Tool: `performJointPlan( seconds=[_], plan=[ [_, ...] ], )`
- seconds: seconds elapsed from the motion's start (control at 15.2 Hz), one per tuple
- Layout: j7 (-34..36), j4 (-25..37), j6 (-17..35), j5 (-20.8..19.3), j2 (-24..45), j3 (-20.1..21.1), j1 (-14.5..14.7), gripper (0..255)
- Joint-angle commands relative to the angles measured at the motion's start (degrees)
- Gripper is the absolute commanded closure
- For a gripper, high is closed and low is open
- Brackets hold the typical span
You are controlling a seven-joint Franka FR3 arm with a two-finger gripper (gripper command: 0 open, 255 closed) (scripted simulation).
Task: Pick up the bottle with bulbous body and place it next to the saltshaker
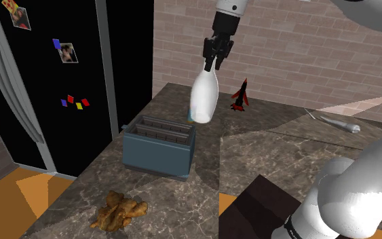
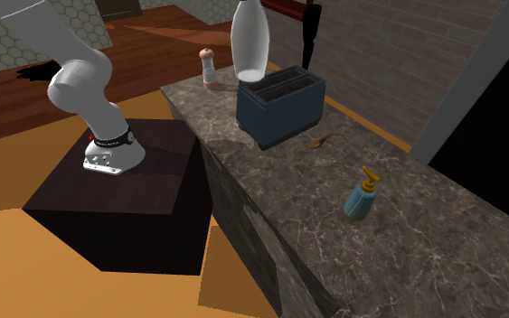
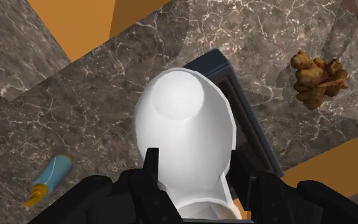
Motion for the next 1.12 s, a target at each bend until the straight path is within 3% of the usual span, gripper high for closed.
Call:
performJointPlan(
  seconds=[0.0,0.53,1.06],
  plan=[
    [2.77,-1.91,-0.34,0.13,-2.26,1.78,0.95,255],
    [13.11,-5.58,-2.40,1.85,-8.02,8.97,4.30,255],
    [24.06,-4.94,-4.78,4.27,-10.05,16.97,7.39,255]
  ],
)
